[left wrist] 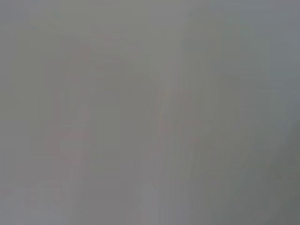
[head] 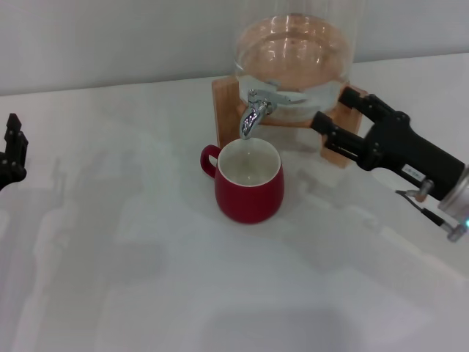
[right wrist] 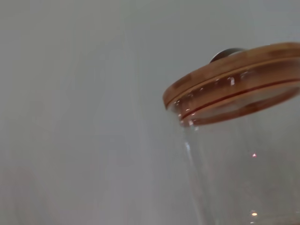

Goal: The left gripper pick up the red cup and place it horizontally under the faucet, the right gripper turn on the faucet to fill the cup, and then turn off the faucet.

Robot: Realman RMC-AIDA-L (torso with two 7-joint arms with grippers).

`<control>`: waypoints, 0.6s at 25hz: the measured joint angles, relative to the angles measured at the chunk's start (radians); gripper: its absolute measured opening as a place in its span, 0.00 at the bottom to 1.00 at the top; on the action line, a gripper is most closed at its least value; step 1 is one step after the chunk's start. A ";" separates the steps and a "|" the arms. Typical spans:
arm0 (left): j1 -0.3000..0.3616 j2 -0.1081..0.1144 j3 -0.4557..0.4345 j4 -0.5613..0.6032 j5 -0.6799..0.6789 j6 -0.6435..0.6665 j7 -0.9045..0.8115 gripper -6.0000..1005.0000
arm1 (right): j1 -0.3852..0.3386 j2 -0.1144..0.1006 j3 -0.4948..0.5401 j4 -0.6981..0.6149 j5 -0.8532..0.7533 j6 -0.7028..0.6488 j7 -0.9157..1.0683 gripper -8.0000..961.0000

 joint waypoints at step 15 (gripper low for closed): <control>-0.002 0.000 0.002 -0.003 0.002 0.000 0.000 0.49 | 0.069 0.001 -0.059 -0.010 -0.016 0.056 0.044 0.90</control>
